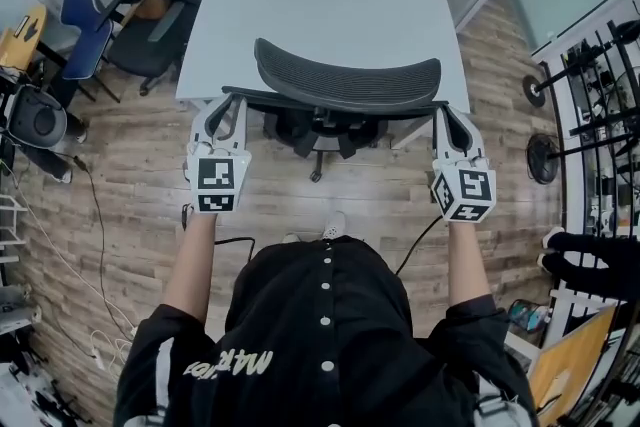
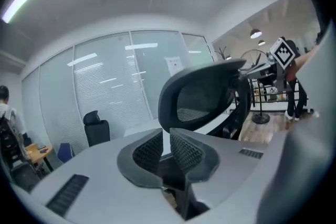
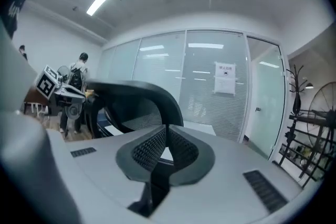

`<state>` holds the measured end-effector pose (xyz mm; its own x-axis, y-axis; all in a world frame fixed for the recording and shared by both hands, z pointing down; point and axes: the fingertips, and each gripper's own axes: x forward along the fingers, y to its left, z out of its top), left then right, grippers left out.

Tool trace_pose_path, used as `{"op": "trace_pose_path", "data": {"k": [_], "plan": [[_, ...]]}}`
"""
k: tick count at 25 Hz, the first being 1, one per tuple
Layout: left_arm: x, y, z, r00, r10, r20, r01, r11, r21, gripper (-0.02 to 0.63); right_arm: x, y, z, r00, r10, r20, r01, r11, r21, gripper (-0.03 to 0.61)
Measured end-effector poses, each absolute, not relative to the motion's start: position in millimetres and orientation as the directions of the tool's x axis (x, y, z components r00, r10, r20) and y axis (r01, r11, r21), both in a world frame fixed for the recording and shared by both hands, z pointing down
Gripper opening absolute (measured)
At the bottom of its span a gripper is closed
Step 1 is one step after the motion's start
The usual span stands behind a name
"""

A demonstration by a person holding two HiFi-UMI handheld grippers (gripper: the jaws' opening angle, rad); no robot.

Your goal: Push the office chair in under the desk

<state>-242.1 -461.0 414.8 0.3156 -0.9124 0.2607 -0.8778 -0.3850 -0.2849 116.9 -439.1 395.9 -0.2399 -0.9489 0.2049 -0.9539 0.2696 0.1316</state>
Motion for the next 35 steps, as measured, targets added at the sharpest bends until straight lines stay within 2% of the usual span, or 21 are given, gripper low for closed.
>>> {"op": "trace_pose_path", "data": {"k": [3, 10, 22, 35], "plan": [[-242.2, -447.9, 388.9, 0.329, -0.927, 0.179, -0.901, -0.365, -0.237, 0.029, 112.1, -427.4, 379.6, -0.241, -0.960, 0.140, -0.964, 0.254, 0.079, 0.035], [-244.2, -428.9, 353.5, 0.330, -0.941, 0.073, -0.919, -0.338, -0.203, 0.020, 106.7, -407.2, 358.3, -0.212, -0.973, 0.092, -0.975, 0.217, 0.054, 0.031], [-250.9, -408.6, 338.7, 0.290, -0.956, 0.037, -0.938, -0.292, -0.187, 0.020, 115.9, -386.2, 339.2, -0.168, -0.985, 0.033, -0.986, 0.168, -0.009, 0.029], [-244.1, -409.2, 345.0, 0.284, -0.958, 0.046, -0.937, -0.287, -0.199, 0.019, 115.1, -383.7, 341.3, -0.182, -0.983, 0.016, -0.982, 0.183, 0.040, 0.028]]}}
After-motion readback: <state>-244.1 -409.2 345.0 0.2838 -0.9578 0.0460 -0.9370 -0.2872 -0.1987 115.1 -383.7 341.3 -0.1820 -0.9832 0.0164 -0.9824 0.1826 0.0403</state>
